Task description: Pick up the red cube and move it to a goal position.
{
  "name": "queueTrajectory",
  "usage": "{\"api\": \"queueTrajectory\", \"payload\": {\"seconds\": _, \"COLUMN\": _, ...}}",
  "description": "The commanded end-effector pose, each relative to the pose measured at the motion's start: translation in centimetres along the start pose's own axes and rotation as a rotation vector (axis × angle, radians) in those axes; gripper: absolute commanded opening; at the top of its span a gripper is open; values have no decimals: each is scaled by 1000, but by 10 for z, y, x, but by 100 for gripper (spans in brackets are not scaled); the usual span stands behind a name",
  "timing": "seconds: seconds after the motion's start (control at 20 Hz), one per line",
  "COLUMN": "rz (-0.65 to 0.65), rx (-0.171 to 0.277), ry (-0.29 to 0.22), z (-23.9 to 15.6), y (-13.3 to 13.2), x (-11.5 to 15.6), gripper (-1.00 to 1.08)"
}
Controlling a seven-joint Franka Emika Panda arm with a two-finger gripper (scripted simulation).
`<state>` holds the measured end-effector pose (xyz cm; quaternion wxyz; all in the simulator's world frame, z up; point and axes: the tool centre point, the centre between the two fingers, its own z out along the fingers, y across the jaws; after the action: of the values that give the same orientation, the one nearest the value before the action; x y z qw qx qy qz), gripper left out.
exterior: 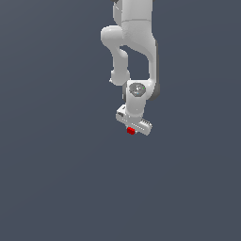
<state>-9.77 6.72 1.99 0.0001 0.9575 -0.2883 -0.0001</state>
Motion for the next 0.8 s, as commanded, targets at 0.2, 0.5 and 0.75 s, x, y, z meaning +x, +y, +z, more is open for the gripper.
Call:
{"api": "queueTrajectory", "payload": {"seconds": 0.2, "rz": 0, "rx": 0, "ry": 0, "z": 0, "y": 0, "x": 0, "gripper": -100}}
{"api": "queueTrajectory", "payload": {"seconds": 0.5, "rz": 0, "rx": 0, "ry": 0, "z": -11, "y": 1, "x": 10, "gripper": -100}}
{"api": "queueTrajectory", "payload": {"seconds": 0.75, "rz": 0, "rx": 0, "ry": 0, "z": -31, "y": 2, "x": 29, "gripper": -100}}
